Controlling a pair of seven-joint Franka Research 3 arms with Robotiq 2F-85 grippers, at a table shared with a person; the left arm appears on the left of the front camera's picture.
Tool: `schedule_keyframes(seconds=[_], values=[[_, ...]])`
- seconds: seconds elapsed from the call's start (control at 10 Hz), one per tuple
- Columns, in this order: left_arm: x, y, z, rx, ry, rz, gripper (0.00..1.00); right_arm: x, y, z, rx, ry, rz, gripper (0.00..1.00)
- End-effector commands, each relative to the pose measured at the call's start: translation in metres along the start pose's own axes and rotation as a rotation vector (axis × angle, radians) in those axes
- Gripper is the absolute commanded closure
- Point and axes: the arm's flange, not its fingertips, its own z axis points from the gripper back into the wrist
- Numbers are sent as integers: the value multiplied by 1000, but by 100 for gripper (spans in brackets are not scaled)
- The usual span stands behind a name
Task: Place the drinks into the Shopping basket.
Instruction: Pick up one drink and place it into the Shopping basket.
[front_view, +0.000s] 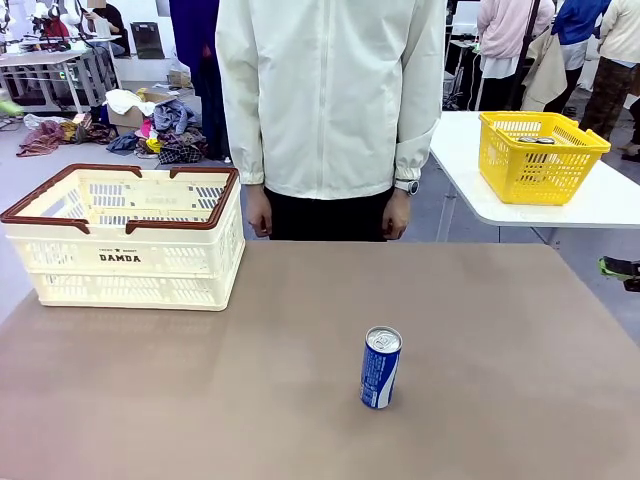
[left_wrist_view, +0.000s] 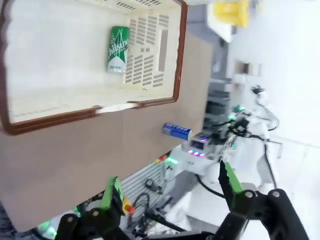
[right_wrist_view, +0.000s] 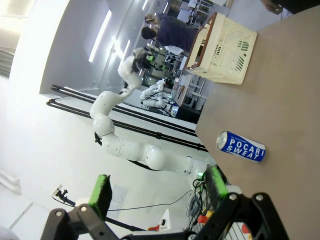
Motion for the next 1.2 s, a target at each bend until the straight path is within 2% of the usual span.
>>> schedule_keyframes(seconds=[0.0, 0.1, 0.2, 0.3, 0.4, 1.1], values=[[15, 75, 10, -162, -19, -72, 0, 3, 6, 0, 10, -10, -9, 0], [12, 118, 19, -244, -48, -119, 0, 3, 6, 0, 10, -10, -9, 0], [12, 148, 22, -273, -77, -114, 0, 3, 6, 0, 10, -10, -9, 0], [17, 164, 20, -315, -125, -43, 0, 3, 6, 0, 10, -10, -9, 0], [3, 148, 27, -215, -95, -64, 0, 3, 6, 0, 10, -10, -9, 0], [3, 148, 27, -215, -95, -64, 0, 3, 6, 0, 10, -10, -9, 0]])
